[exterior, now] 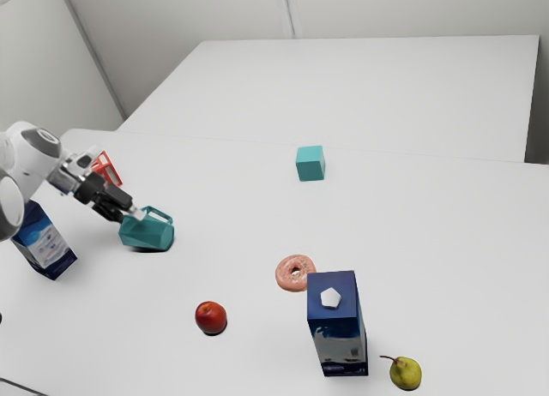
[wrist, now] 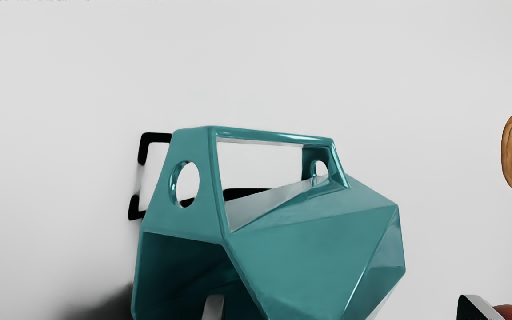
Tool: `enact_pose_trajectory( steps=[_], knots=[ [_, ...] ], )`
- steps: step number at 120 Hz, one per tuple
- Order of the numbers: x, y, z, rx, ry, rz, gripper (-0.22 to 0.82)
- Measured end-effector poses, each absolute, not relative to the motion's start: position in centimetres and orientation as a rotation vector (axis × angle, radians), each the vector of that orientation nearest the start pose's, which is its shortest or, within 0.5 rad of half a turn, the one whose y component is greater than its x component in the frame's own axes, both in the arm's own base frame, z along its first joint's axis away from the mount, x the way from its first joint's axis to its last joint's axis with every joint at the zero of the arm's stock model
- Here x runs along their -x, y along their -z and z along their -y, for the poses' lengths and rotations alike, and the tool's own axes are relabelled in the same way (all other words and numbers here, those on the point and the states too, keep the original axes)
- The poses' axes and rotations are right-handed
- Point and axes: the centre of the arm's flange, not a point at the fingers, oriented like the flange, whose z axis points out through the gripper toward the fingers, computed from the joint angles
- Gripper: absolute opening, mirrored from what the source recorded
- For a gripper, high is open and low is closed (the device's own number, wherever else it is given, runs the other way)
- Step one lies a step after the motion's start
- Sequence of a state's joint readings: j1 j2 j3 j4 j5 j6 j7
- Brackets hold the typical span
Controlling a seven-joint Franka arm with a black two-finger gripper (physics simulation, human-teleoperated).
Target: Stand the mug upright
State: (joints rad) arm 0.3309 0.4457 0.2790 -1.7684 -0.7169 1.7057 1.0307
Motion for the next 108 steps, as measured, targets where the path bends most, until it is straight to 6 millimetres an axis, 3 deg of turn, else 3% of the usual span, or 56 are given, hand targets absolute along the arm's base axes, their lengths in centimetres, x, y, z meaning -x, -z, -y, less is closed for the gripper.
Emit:
enact_pose_trajectory(
  steps=[24, 57, 83, 108],
  knots=[
    [-53.8, -29.8, -28.0, -2.382, -0.133, 0.192, 0.37],
    [-53.4, -29.9, -28.0, -2.349, -0.145, 0.209, 0.02],
    [-53.9, -30.7, -26.9, -2.278, -0.193, 0.210, -0.13],
    [-54.2, -31.1, -25.8, -2.228, -0.219, 0.210, -0.16]
  ],
)
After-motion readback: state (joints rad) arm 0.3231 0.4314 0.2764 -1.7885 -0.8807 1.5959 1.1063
